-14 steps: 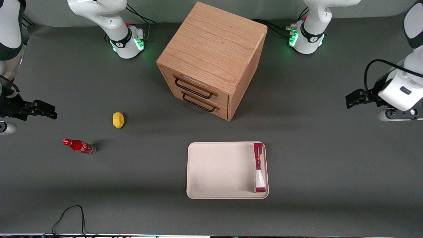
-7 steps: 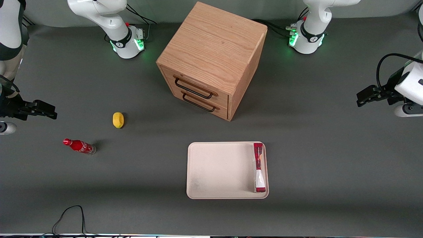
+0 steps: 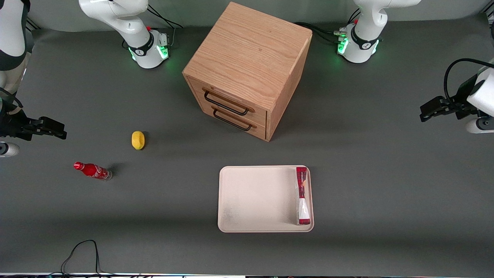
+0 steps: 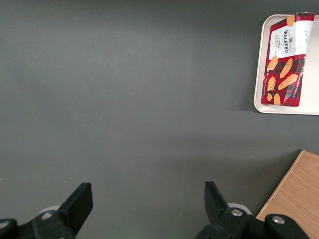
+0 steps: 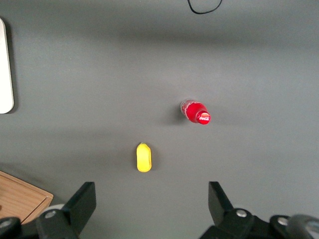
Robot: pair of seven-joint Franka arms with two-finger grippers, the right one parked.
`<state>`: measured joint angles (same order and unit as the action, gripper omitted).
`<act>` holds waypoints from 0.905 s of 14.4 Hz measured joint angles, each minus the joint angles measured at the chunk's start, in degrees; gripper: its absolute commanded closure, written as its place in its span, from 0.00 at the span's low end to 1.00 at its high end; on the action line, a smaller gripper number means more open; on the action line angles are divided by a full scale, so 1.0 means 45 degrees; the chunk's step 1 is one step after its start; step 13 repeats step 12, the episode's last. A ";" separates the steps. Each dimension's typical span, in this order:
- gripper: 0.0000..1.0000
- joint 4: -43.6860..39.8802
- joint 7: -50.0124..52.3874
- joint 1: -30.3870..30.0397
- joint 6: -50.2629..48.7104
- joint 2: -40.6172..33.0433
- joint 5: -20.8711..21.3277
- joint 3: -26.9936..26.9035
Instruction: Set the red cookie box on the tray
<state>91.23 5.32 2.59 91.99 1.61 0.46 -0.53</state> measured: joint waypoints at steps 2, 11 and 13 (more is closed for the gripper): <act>0.00 0.0000 -0.0011 0.0000 -0.0008 0.0000 -0.0072 -0.0015; 0.00 -0.0008 -0.0361 -0.0287 -0.0257 -0.0012 -0.0279 -0.0032; 0.00 -0.0008 -0.0373 -0.0287 -0.0264 -0.0013 -0.0283 -0.0030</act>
